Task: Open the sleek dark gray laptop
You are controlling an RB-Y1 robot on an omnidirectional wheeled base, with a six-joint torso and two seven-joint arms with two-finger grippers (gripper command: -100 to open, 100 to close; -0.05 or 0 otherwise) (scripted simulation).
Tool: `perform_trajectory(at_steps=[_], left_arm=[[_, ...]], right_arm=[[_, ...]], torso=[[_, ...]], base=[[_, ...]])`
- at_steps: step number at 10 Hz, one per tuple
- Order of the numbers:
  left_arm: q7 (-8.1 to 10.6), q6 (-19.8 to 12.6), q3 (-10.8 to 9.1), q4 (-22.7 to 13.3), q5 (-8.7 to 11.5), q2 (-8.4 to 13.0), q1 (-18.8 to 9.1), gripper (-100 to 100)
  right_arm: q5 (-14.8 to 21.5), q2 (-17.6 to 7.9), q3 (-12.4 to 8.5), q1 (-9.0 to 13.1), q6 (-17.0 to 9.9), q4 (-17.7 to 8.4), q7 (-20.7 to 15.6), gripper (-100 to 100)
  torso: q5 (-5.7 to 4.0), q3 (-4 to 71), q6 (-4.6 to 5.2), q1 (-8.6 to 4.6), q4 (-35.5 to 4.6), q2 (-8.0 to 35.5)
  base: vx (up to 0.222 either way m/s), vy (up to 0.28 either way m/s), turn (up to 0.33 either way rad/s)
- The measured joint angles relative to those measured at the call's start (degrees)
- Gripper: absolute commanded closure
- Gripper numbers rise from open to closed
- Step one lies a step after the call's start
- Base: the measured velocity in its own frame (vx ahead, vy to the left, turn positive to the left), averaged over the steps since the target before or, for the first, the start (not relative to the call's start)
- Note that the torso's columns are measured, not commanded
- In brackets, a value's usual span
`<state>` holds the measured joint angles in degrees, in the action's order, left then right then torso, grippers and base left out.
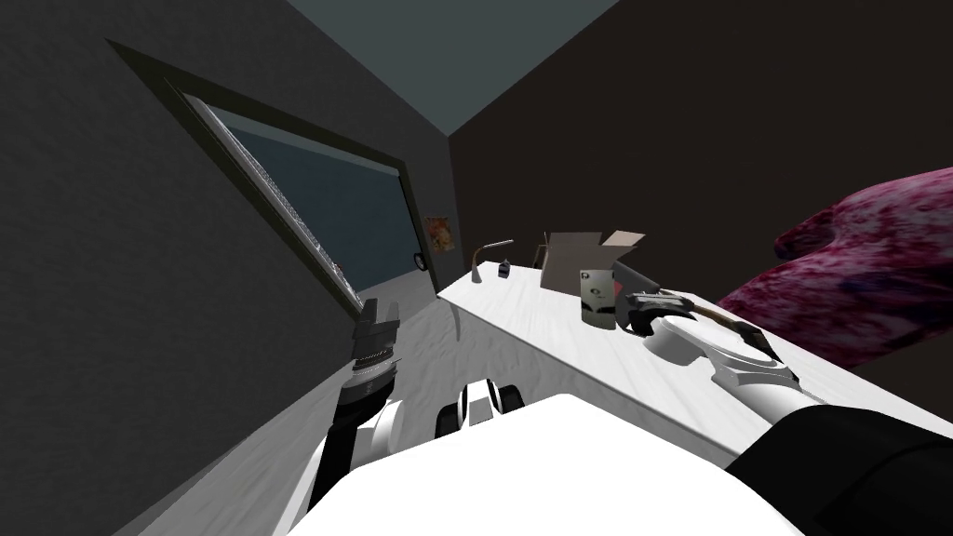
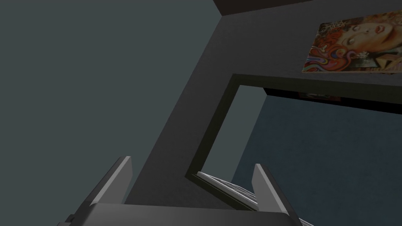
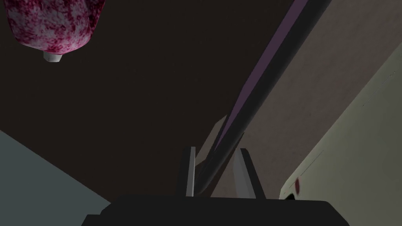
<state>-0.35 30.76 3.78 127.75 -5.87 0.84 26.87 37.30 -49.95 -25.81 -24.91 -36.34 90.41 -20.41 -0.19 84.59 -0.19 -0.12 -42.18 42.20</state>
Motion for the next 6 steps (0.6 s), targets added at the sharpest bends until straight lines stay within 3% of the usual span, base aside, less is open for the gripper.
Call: perform_trajectory(at_steps=[6], left_arm=[[0.00,0.00,0.00,0.00,0.00,0.00,0.00,0]], right_arm=[[-10.38,-1.81,-0.85,2.72,1.35,-1.83,2.91,100]], torso=[[0.03,-0.04,0.36,-0.10,-0.05,0.06]], base=[[-0.082,-0.051,0.000]])
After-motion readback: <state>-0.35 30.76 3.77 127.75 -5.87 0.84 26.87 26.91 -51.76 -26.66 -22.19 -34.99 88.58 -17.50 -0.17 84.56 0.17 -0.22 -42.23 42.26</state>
